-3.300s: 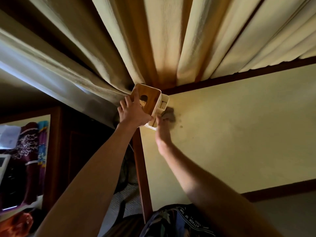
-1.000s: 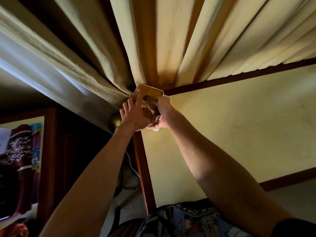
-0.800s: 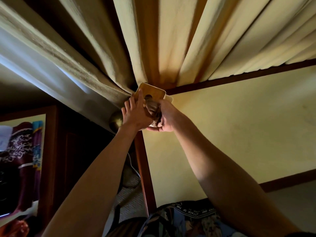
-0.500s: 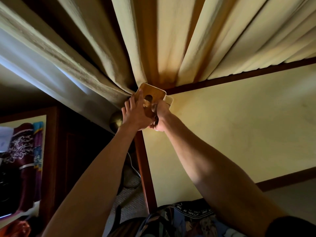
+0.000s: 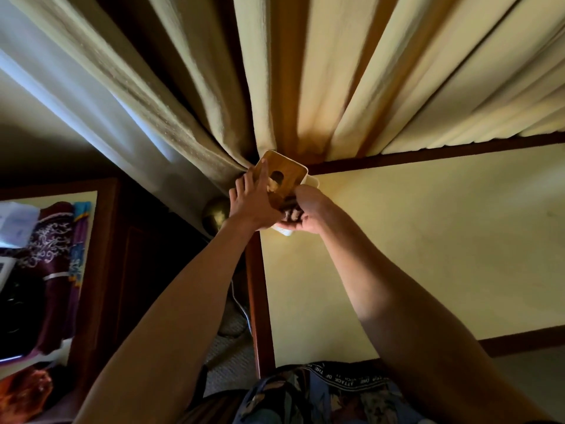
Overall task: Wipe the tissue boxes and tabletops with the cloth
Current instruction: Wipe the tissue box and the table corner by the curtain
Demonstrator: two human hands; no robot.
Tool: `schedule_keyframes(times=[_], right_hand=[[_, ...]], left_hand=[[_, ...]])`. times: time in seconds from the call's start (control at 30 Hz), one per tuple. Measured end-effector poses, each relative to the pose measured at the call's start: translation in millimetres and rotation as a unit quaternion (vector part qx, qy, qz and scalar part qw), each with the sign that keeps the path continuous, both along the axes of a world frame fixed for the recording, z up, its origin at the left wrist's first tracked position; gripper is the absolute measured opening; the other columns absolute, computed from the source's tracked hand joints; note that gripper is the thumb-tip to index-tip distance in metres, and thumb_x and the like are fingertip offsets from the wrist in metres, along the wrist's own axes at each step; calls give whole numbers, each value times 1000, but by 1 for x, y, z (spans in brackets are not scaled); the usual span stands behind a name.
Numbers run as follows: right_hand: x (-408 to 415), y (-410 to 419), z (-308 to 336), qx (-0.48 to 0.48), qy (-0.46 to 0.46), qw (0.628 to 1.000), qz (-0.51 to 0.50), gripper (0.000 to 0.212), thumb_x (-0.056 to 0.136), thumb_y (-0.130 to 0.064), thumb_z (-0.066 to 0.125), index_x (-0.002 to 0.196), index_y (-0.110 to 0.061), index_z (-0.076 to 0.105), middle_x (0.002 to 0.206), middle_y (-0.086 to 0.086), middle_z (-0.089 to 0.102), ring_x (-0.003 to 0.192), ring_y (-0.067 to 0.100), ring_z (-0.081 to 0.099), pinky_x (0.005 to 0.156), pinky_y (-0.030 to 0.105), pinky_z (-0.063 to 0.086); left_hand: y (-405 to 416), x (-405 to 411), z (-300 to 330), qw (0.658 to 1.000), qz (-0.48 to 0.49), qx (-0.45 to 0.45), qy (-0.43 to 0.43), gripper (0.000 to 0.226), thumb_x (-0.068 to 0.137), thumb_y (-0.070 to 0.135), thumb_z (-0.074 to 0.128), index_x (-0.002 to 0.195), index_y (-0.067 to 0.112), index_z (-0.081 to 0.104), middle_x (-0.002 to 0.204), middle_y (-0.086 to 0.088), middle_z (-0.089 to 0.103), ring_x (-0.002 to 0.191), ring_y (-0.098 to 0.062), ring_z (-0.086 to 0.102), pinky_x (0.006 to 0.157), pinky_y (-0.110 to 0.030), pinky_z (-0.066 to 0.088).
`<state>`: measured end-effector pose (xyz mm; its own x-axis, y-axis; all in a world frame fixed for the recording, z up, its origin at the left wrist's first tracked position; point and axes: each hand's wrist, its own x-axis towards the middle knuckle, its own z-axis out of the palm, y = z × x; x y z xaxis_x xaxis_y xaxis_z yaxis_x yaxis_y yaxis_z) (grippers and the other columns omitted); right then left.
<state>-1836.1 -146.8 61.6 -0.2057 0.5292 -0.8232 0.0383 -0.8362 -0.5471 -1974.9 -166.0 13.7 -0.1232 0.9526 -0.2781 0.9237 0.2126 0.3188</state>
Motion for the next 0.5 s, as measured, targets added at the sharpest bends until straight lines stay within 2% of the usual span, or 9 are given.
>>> schedule_keyframes(times=[0.07,0.1,0.17,0.23,0.3,0.37,0.4,0.47,0.5], right_hand=[[13,1,4,18,-6,1000,22,22,104,-22,54,116,-9,67,118,18,73,107,33,70,79,46,65],[18,0,8,25,-5,999,33,20,104,-22,54,113,-11,67,115,17,72,106,32,69,75,44,66],[30,-3,11,41,-6,998,46,17,103,-21,52,112,-15,65,116,17,73,107,33,70,75,43,64],[39,-6,12,58,-6,997,50,18,103,-18,50,116,-17,62,123,17,69,111,35,66,91,50,59],[44,-8,12,72,-4,997,41,25,100,-18,54,125,-18,61,124,10,67,114,32,63,103,54,50],[47,-10,10,93,4,995,33,35,97,-21,60,132,-19,64,127,7,71,121,30,64,104,51,49],[47,-12,10,108,21,993,38,34,98,-22,60,131,-18,66,127,8,73,122,30,66,104,48,51],[44,-16,13,131,65,987,64,29,100,-23,59,126,-14,71,122,10,77,119,30,70,107,46,53],[41,-17,13,136,74,985,77,30,100,-25,61,125,-14,72,121,10,77,119,30,70,109,46,52]], left_hand=[[0,-2,0,1000,-4,-1,-11,126,78,56,75,164,27,-13,168,-14,13,152,-42,18,122,-57,22],[0,-4,0,1000,-6,-3,-16,128,78,58,76,164,28,-14,169,-13,11,153,-42,16,123,-58,20],[-2,-5,0,999,-5,-15,-44,131,77,58,80,163,31,-16,173,-9,2,157,-39,6,125,-59,14],[-6,-3,2,996,12,-15,-88,130,79,53,81,162,35,-17,174,-4,-9,159,-34,-9,127,-58,6],[-17,-1,6,990,45,38,-130,116,84,42,80,164,40,-4,174,-3,-3,159,-30,-10,126,-55,4],[-35,1,11,968,90,152,-180,85,90,36,76,161,35,30,167,-5,29,154,-28,17,123,-47,22],[-46,2,15,947,118,202,-220,66,93,38,72,153,29,47,155,-4,47,143,-23,36,115,-38,36],[-69,6,23,896,196,214,-335,44,96,47,65,134,24,63,128,1,66,116,-13,58,91,-22,47],[-80,10,26,864,238,176,-408,42,96,52,62,129,26,65,121,2,69,110,-13,64,88,-23,50]])
